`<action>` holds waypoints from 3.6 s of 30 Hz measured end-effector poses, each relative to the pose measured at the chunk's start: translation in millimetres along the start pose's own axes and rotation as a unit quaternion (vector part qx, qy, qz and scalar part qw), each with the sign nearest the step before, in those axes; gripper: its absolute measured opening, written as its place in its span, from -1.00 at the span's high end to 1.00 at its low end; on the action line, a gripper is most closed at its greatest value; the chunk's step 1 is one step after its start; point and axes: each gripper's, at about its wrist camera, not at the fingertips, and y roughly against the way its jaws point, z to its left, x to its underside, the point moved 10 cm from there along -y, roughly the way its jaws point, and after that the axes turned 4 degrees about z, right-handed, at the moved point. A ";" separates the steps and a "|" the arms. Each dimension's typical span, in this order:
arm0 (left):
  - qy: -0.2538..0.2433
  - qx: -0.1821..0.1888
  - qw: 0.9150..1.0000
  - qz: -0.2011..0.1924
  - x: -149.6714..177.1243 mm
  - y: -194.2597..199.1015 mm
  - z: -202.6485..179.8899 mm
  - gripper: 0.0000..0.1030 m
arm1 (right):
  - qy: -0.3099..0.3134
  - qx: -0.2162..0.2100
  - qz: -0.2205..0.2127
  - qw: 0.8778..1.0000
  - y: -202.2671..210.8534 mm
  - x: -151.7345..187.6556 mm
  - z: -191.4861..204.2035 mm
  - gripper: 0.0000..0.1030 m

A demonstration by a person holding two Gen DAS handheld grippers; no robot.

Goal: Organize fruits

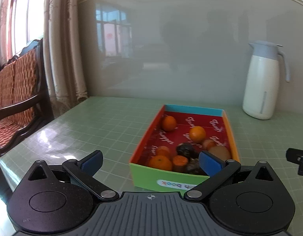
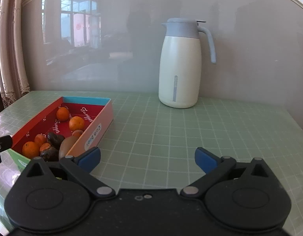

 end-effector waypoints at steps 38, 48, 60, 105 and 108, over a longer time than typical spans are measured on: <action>-0.022 0.034 0.999 0.016 18.4 1.2 -35.6 -1.00 | -0.011 -0.003 -0.015 1.000 12.8 16.3 2.1 -1.00; -0.024 0.036 0.999 0.015 19.1 2.3 -39.0 -1.00 | -0.018 -0.004 -0.015 1.000 13.4 16.3 -0.4 -1.00; -0.020 0.038 0.999 0.017 18.6 1.5 -39.6 -1.00 | -0.015 -0.005 -0.014 1.000 12.4 17.3 2.1 -1.00; -0.037 0.053 0.998 0.015 17.9 3.6 -49.0 -1.00 | -0.012 -0.007 -0.013 1.000 12.5 17.8 4.2 -1.00; -0.039 0.060 0.997 0.017 18.4 3.4 -51.1 -1.00 | -0.012 -0.007 -0.013 1.000 12.8 18.1 4.4 -1.00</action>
